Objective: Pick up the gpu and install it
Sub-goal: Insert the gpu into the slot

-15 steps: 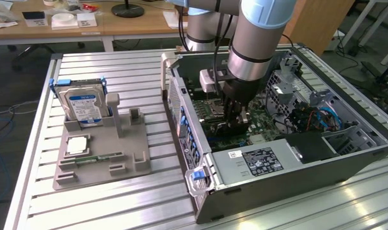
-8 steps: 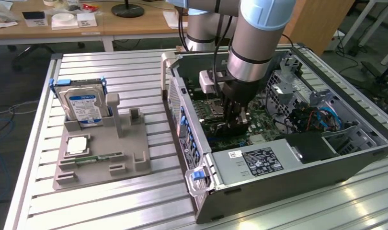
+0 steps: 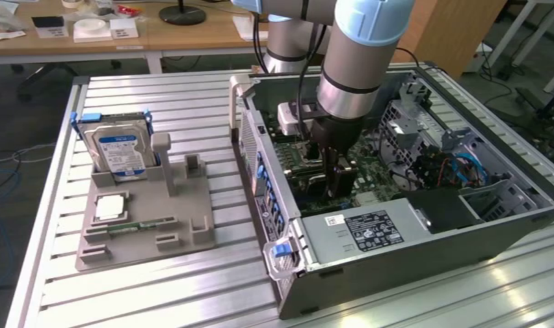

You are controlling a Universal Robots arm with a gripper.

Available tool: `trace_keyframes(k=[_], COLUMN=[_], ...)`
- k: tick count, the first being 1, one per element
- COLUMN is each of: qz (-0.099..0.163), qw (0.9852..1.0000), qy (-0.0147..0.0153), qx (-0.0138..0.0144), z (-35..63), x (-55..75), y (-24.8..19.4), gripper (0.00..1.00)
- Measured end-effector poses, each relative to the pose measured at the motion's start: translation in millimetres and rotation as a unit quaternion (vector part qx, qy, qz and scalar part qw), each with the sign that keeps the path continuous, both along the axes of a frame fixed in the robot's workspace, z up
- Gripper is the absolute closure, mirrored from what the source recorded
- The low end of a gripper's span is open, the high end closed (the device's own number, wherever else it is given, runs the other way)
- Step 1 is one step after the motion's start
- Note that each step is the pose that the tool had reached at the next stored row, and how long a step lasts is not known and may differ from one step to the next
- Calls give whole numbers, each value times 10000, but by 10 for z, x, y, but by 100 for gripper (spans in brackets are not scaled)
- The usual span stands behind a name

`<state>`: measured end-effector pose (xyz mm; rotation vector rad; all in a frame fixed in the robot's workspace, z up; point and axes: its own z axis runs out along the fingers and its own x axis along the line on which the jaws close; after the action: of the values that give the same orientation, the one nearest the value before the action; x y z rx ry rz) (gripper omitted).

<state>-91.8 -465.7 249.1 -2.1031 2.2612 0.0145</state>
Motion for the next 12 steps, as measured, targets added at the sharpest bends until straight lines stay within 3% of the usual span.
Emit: trace_keyframes(k=[12], qz=[0], qw=[10000], qy=[1], qx=[-2], z=[12], x=[0], y=[-1], gripper=[1])
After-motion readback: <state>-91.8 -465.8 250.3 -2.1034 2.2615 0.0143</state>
